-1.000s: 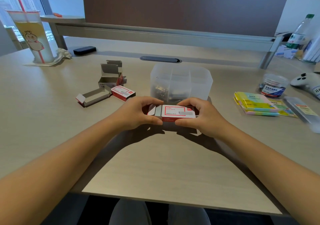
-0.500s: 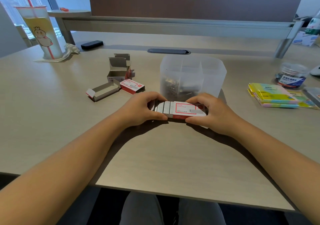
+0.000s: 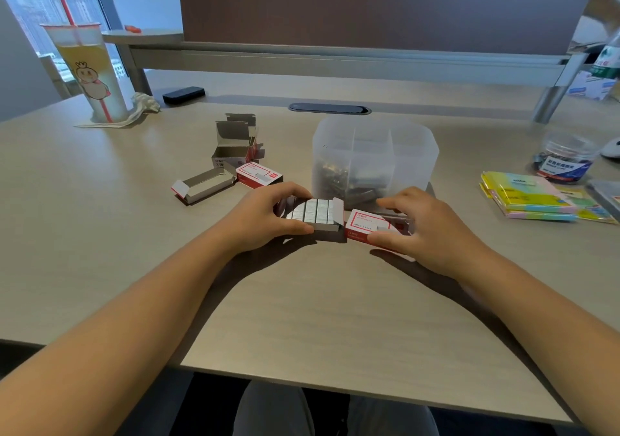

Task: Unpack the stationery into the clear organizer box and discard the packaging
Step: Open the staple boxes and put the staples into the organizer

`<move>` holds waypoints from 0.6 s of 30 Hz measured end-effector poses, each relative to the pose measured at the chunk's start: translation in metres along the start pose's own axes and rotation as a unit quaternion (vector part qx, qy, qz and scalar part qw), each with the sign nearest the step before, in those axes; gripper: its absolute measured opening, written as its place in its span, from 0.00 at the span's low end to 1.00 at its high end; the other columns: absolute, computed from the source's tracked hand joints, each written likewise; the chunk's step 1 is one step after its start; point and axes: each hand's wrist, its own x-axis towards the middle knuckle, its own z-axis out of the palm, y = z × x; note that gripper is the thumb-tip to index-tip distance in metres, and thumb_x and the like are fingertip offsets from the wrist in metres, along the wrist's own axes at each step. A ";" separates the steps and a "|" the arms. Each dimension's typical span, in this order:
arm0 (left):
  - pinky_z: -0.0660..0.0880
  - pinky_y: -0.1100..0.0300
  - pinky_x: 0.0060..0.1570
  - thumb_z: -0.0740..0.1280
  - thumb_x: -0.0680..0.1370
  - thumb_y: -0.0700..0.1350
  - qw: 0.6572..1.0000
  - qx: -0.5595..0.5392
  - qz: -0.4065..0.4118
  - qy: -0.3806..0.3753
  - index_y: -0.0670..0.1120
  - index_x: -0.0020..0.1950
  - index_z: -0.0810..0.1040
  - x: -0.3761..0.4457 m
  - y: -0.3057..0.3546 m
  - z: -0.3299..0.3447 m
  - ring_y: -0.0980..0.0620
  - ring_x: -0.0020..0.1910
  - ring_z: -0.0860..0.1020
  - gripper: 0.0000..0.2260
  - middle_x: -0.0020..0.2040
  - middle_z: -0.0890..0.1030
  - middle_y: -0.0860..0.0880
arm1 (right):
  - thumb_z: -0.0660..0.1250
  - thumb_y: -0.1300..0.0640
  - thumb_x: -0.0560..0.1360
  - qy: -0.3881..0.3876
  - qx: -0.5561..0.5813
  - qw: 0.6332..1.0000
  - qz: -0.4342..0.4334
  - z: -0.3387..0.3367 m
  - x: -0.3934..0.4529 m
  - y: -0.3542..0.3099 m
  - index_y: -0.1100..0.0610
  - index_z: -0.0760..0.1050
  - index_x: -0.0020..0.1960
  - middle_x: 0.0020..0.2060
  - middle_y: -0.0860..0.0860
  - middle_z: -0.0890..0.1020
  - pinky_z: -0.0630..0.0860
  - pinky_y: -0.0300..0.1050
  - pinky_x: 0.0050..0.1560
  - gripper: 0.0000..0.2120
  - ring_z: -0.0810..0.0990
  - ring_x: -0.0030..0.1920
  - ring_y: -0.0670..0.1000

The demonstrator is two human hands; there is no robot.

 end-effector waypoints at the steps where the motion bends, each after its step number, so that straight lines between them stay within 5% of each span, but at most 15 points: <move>1: 0.65 0.74 0.41 0.69 0.72 0.44 1.000 -0.007 0.005 0.006 0.50 0.60 0.72 0.000 0.001 -0.001 0.57 0.53 0.66 0.18 0.52 0.71 0.55 | 0.66 0.50 0.71 0.037 0.014 0.999 -0.015 -0.003 0.000 -0.003 0.58 0.70 0.63 0.58 0.54 0.75 0.63 0.36 0.48 0.23 0.71 0.56 0.50; 4: 0.67 0.74 0.43 0.70 0.71 0.43 0.999 -0.042 0.026 0.010 0.54 0.53 0.72 0.000 0.007 -0.002 0.57 0.52 0.69 0.15 0.48 0.73 0.57 | 0.67 0.55 0.71 0.096 0.093 0.990 -0.041 -0.012 0.005 -0.016 0.60 0.76 0.56 0.50 0.55 0.80 0.68 0.32 0.45 0.15 0.75 0.48 0.49; 7: 0.70 0.72 0.45 0.70 0.70 0.42 0.997 -0.065 0.036 -0.003 0.57 0.50 0.71 0.003 0.018 -0.004 0.57 0.50 0.72 0.15 0.44 0.72 0.62 | 0.65 0.56 0.72 0.059 0.168 0.984 -0.016 -0.016 0.014 -0.030 0.59 0.76 0.55 0.46 0.52 0.80 0.75 0.38 0.47 0.13 0.77 0.44 0.48; 13: 0.74 0.65 0.46 0.69 0.70 0.41 0.995 -0.095 0.025 -0.018 0.51 0.59 0.69 0.011 0.035 -0.018 0.54 0.54 0.72 0.20 0.46 0.70 0.60 | 0.66 0.62 0.72 0.029 0.281 0.959 0.024 -0.022 0.029 -0.040 0.60 0.76 0.52 0.42 0.49 0.77 0.77 0.30 0.34 0.09 0.78 0.35 0.46; 18: 0.74 0.72 0.33 0.59 0.77 0.42 0.963 -0.268 -0.001 0.005 0.45 0.61 0.68 0.018 0.041 -0.032 0.53 0.41 0.75 0.13 0.45 0.76 0.51 | 0.66 0.62 0.72 0.059 0.331 0.941 0.039 -0.033 0.040 -0.038 0.53 0.74 0.42 0.41 0.48 0.77 0.78 0.29 0.34 0.05 0.78 0.36 0.44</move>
